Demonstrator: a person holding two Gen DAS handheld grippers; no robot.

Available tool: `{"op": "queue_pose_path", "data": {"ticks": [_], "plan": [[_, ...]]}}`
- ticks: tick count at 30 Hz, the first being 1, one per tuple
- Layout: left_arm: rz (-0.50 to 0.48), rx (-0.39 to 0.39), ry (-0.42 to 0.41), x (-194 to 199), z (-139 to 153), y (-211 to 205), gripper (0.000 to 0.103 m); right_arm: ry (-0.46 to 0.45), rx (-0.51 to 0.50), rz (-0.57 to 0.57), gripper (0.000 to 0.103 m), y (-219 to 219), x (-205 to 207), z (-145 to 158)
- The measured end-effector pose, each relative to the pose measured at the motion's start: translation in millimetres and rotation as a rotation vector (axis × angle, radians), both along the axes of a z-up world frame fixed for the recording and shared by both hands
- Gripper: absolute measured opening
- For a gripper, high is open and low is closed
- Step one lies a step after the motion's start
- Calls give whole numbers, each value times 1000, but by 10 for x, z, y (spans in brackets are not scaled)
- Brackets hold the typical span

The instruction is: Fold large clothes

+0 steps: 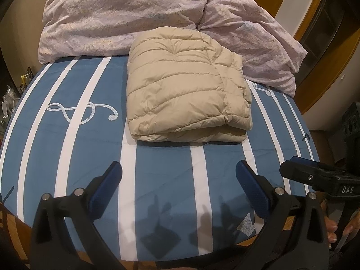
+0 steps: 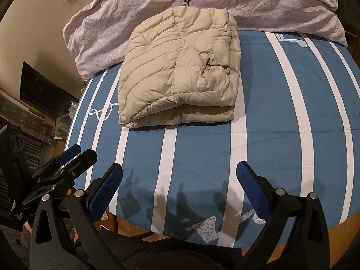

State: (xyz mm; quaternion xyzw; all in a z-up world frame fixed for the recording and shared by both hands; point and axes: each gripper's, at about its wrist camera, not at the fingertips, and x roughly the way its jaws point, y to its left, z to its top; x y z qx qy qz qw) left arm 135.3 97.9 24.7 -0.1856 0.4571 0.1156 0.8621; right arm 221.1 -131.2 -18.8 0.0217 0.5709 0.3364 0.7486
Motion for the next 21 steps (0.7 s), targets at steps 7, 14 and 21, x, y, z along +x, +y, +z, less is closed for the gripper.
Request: {"op": "queue_pose_path", "data": {"ticks": [7,14,21], "plan": [[0,-1,1,16,-13,11,100,1,-1,3,102,15,-4,-3],[1,-2,2,30,-17,14,100,1,-2,3,102,19,3,-4],[2,-2,4,46,-24,19,100,2,-2,3,102,19,18,-3]]}}
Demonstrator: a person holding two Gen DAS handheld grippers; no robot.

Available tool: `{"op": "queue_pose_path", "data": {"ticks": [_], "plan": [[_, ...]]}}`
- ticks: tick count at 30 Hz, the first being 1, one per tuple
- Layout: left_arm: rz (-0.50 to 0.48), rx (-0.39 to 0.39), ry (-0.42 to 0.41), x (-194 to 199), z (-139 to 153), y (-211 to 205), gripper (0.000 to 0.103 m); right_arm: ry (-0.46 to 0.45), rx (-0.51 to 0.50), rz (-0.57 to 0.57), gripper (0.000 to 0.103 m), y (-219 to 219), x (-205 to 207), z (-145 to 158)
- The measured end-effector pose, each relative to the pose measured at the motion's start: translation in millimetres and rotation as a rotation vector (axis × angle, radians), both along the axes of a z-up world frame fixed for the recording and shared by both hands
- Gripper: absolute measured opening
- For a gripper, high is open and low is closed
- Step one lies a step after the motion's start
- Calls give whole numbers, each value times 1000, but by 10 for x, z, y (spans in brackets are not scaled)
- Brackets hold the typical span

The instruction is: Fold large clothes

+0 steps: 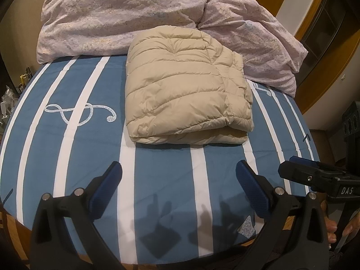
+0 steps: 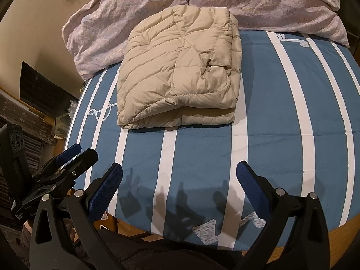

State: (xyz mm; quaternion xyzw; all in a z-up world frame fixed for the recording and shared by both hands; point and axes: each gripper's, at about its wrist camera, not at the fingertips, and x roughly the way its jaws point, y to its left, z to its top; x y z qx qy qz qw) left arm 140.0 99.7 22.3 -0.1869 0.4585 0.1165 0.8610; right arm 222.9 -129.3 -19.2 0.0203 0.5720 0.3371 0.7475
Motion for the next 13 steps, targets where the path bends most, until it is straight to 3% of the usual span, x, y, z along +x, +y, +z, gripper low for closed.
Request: {"op": "queue_pose_path", "data": {"ticks": [13], "plan": [[-2,-1,2,20,-5,8,100,2,-1,1,102,11,0,-5]]}}
